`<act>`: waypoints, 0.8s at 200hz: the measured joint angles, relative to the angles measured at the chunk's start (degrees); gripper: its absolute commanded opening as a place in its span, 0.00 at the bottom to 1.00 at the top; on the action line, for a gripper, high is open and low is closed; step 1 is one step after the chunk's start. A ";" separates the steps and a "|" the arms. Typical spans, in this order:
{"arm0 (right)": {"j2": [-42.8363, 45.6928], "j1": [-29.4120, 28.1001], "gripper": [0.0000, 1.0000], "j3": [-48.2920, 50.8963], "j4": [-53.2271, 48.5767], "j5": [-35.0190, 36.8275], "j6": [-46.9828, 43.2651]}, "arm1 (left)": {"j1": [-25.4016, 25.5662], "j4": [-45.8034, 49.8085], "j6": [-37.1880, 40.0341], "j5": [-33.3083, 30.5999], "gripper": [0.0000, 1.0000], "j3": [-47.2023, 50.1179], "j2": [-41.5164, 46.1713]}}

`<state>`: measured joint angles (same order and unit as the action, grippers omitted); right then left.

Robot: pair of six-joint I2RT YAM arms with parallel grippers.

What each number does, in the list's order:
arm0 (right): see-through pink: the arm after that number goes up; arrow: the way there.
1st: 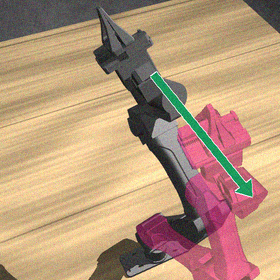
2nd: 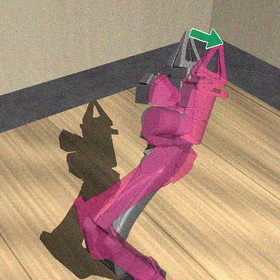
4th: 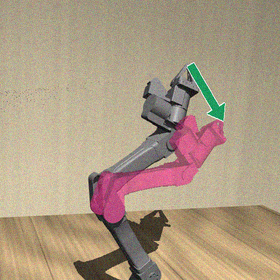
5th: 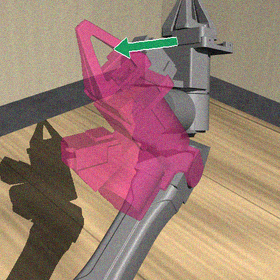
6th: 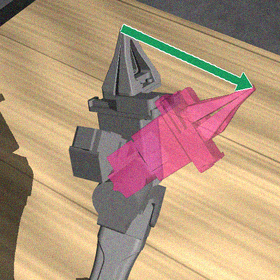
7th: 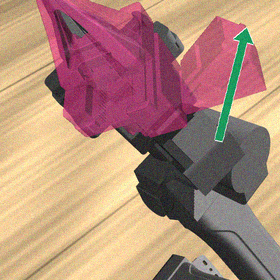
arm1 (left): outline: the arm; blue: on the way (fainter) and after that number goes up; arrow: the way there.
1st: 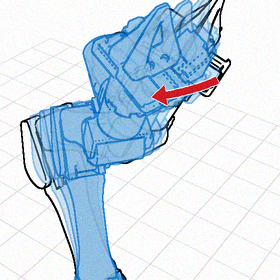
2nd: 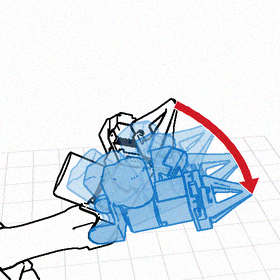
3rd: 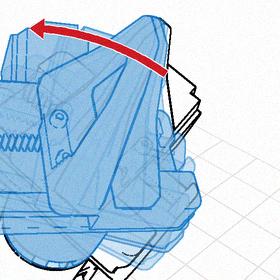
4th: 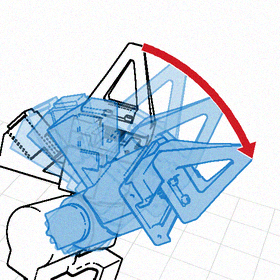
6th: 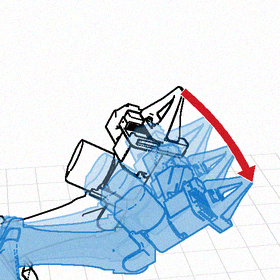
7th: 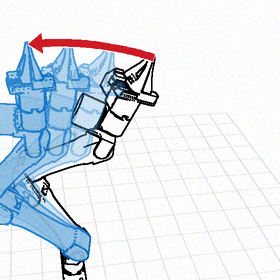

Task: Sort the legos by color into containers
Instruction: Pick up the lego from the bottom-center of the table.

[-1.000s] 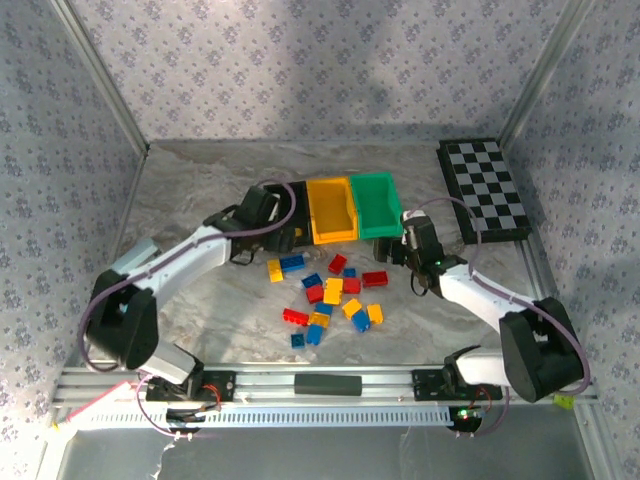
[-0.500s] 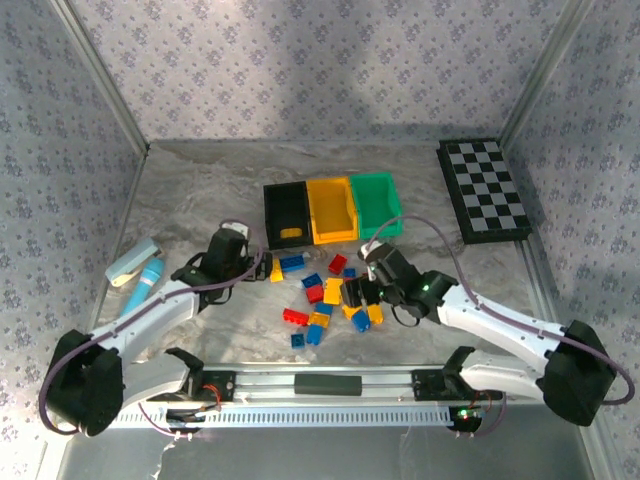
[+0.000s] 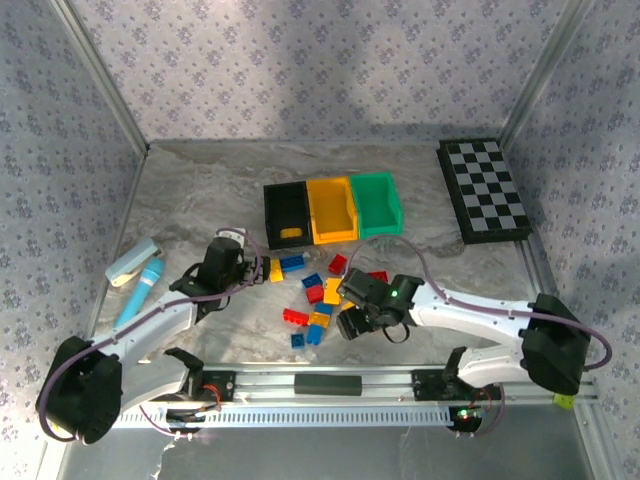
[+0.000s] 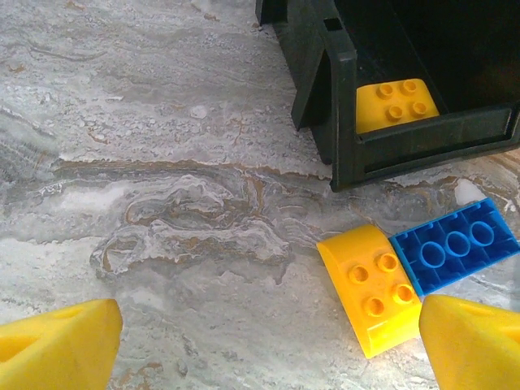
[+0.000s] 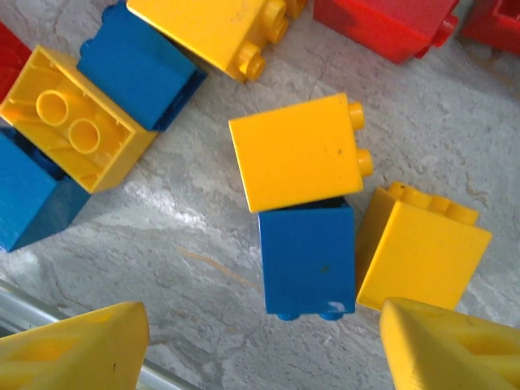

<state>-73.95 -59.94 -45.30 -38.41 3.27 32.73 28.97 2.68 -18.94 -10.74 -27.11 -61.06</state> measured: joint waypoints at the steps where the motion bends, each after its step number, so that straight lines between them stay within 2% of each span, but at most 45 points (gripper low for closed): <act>1: -0.04 0.00 0.77 -0.07 0.00 0.02 0.02 | 0.00 -0.02 0.02 0.00 0.94 0.04 0.04; 90: -5.75 1.07 0.76 -1.64 1.81 0.52 0.50 | 0.00 0.04 0.04 -0.52 0.94 0.35 1.70; 160: -8.24 1.05 0.74 -2.64 3.37 0.61 0.52 | 0.00 0.04 0.04 -0.50 0.94 0.35 -0.68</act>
<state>-82.19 -58.89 -47.94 -35.05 3.88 33.26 28.97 2.72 -18.90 -11.25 -26.76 -61.73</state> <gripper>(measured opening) 0.746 0.941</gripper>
